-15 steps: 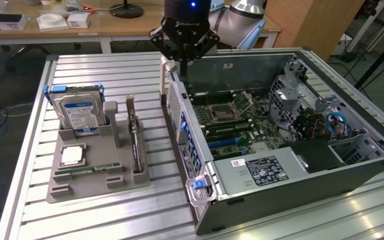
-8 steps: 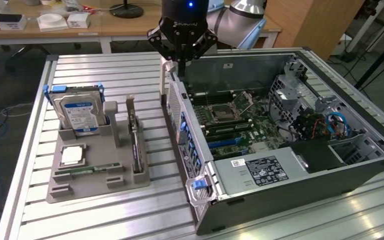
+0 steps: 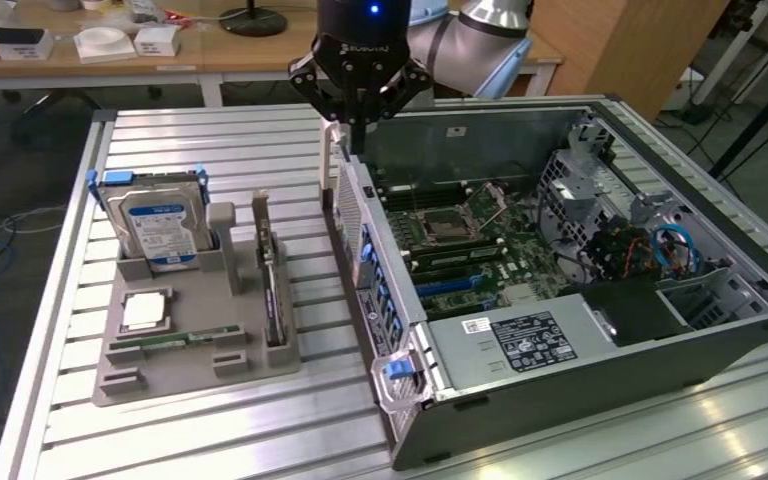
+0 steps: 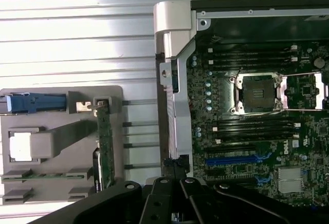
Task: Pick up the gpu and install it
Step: 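Reach for the gpu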
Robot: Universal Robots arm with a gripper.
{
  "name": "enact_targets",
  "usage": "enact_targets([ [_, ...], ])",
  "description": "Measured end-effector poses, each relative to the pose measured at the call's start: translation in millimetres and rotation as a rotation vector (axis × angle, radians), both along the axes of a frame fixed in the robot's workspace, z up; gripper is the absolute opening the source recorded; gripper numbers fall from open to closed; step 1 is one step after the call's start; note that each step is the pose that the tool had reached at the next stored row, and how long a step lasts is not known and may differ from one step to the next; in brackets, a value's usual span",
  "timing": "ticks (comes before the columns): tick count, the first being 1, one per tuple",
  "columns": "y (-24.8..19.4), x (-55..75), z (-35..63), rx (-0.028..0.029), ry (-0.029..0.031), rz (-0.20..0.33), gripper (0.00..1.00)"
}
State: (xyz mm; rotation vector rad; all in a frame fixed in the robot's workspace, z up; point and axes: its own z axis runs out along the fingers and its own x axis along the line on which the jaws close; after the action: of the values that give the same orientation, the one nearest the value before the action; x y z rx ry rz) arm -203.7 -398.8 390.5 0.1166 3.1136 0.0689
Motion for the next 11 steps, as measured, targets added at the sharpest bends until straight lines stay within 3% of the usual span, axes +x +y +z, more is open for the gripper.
enact_targets([
  [11, 0.0, -7.9, -0.3, -0.0001, 0.0001, 0.0, 0.11],
])
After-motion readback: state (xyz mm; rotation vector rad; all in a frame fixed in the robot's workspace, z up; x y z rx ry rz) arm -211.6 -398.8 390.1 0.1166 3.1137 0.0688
